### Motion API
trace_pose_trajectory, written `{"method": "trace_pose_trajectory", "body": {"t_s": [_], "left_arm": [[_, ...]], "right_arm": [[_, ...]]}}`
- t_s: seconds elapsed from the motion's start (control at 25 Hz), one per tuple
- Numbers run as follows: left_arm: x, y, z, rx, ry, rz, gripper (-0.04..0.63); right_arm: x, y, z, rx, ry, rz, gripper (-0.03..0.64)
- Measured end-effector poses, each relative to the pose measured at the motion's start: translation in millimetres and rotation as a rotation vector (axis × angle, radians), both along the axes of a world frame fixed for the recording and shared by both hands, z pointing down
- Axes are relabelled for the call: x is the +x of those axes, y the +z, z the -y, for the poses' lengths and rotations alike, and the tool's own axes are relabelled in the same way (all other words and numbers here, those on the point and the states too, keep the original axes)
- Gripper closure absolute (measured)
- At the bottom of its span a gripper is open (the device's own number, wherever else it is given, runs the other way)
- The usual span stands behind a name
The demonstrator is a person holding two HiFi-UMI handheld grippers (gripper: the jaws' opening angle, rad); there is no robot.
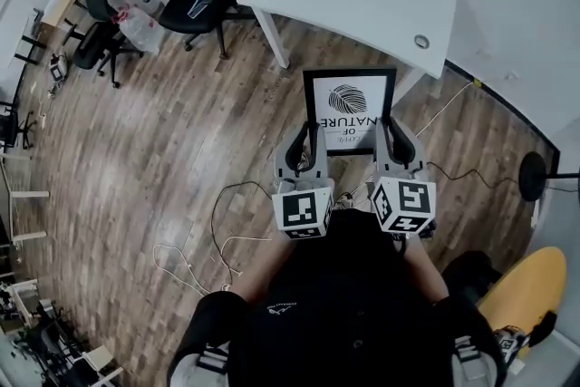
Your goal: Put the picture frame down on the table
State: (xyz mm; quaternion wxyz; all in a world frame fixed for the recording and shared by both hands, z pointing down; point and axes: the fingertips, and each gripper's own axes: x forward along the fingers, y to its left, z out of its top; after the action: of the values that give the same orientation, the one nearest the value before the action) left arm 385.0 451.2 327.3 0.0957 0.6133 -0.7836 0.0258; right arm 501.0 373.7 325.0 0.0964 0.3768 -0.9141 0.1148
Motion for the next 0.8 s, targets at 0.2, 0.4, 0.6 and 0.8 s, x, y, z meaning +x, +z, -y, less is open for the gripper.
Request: {"method": "trace_pose_trajectory", "body": {"t_s": [0.2, 0.4, 0.6, 0.8], "left_arm": [[16, -12, 1, 0.03, 0.003, 0.018, 0.52], [5, -19, 5, 0.041, -0.012, 0.017, 0.52], [-20, -16, 19, 0.046, -0.018, 0.028, 0.52], [-55, -19, 41, 0.05, -0.011, 0.019, 0.522]], "right_arm": [[16, -7, -1, 0.02, 0.007, 0.011, 0.551], [3, -11, 3, 0.033, -0.008, 0.013, 0.551], [-20, -9, 18, 0.038, -0.008, 0.007, 0.551], [-55, -13, 38, 0.041, -0.001, 0.001, 0.551]]}}
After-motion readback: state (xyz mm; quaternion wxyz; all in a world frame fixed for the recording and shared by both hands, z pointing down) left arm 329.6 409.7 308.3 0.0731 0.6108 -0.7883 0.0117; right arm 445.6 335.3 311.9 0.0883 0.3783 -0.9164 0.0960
